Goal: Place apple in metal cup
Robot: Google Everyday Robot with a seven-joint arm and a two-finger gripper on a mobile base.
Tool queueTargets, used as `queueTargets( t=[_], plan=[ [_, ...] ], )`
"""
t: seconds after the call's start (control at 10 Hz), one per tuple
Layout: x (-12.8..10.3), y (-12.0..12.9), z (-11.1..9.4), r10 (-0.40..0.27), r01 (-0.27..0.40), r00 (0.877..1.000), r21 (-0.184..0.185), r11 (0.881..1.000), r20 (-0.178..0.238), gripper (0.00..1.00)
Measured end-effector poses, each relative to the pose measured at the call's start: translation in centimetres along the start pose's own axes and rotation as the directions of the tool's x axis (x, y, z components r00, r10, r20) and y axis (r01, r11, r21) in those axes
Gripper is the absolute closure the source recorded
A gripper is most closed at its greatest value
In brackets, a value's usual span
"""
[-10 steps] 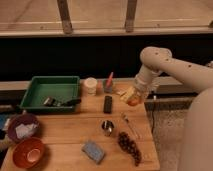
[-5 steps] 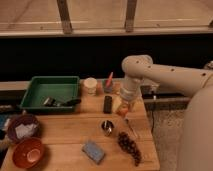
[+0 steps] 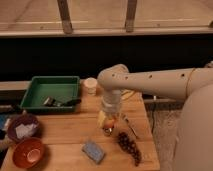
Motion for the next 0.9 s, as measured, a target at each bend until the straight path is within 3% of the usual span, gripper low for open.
queueTargets(
  t=[0.2, 0.9],
  plan=[
    [-0.6, 0.7, 0.9, -0.02, 0.02, 1.0, 0.014, 1.0, -0.023, 1.0],
    [-1.2, -1.5, 3.5, 0.046, -0.043, 0.995, 0.025, 0.999, -0.088, 1.0]
  ],
)
